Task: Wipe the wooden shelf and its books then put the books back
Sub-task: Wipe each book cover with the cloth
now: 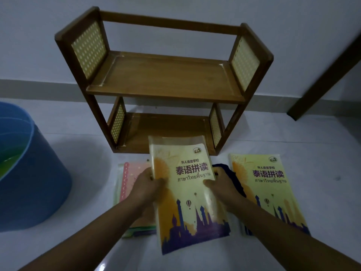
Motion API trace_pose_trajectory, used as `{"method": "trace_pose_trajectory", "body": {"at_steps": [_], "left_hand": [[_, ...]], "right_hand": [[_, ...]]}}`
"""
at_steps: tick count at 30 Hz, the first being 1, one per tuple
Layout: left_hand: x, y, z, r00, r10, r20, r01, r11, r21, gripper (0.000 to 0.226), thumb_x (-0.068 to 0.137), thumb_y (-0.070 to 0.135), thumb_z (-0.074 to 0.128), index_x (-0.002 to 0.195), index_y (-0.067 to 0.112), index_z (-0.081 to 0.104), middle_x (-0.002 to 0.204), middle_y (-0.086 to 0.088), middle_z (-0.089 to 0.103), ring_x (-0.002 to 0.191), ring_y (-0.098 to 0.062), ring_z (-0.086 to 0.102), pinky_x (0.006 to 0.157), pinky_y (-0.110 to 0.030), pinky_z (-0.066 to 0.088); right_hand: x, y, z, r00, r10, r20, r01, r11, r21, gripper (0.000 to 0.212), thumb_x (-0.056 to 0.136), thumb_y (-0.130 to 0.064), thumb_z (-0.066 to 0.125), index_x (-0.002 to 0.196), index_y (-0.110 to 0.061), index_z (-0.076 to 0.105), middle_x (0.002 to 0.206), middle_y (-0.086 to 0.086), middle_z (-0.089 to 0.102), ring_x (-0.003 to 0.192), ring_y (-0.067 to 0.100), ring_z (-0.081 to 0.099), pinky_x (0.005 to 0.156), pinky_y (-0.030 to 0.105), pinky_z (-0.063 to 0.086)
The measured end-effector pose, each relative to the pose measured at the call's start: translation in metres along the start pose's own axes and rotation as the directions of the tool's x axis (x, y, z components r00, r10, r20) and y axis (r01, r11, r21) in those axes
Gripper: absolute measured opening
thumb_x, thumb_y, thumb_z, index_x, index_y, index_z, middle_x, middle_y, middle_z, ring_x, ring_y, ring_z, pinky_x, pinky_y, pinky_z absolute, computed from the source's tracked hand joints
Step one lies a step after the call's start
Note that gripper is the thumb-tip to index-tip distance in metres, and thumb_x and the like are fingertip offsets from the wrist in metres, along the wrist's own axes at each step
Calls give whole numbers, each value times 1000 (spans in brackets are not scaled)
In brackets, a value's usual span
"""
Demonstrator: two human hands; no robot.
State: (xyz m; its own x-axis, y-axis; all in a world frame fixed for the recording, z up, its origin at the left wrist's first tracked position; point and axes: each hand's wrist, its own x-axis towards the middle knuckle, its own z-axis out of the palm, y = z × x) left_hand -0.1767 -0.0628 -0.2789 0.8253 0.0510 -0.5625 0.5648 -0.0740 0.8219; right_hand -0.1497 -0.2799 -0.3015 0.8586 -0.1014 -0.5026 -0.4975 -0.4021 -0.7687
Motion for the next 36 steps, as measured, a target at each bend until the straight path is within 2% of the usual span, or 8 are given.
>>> {"method": "trace_pose_trajectory", "body": {"at_steps": [6,10,14,21,27,31,34,36], "left_hand": [[-50,13,0,958,283,45,-283,959,1,27,91,22,57,117,28,55,112,5,70,98,-16,70,82,-47,58],[-83,52,18,834,550,42,-552,829,90,27,89,18,60,111,33,57,107,25,67,95,3,66,72,-18,58],[-98,92,75,735,668,116,-677,733,67,30,88,15,62,106,38,55,105,24,66,96,7,63,72,-13,54],[-37,92,205,868,453,206,-472,880,53,23,93,13,59,108,27,49,101,10,61,91,-5,61,77,-26,55],[30,54,245,964,137,227,-165,980,113,31,94,8,48,124,14,40,114,-10,59,99,-28,60,86,-50,55],[50,42,247,955,91,284,-142,976,165,34,95,12,45,129,12,39,116,-8,56,99,-22,59,84,-42,55],[50,42,243,931,101,349,-191,954,233,38,97,16,47,134,14,39,120,-5,56,101,-19,59,88,-40,55],[48,44,233,911,153,382,-269,924,273,34,98,17,47,131,19,41,117,8,55,96,-4,55,76,-17,52]], "right_hand": [[-47,-13,-47,985,-169,41,164,982,94,39,85,-4,67,115,-26,53,104,-6,69,90,7,68,71,24,56],[-84,-30,-91,957,-289,-39,291,946,143,32,86,-2,65,101,-31,61,97,-8,74,89,8,71,75,31,58],[-112,-35,-160,898,-383,-218,412,905,108,30,86,-7,64,108,-27,59,105,-3,72,94,10,69,76,32,56],[-84,23,-233,831,-239,-503,303,952,49,43,88,-3,61,124,-25,50,108,-1,63,91,15,63,76,45,56],[1,76,-224,893,-83,-443,39,993,-107,53,87,-1,57,136,-20,46,129,11,58,106,28,59,91,45,52],[30,94,-212,911,-56,-409,-33,978,-207,50,90,0,50,137,-14,44,124,12,60,92,19,53,76,25,42],[34,99,-209,911,-48,-409,-79,954,-288,43,88,-1,48,130,-12,48,117,16,63,86,23,53,71,29,44],[34,94,-207,885,-102,-454,-126,886,-445,44,88,-6,51,132,-10,47,125,17,58,101,31,55,86,39,49]]}}
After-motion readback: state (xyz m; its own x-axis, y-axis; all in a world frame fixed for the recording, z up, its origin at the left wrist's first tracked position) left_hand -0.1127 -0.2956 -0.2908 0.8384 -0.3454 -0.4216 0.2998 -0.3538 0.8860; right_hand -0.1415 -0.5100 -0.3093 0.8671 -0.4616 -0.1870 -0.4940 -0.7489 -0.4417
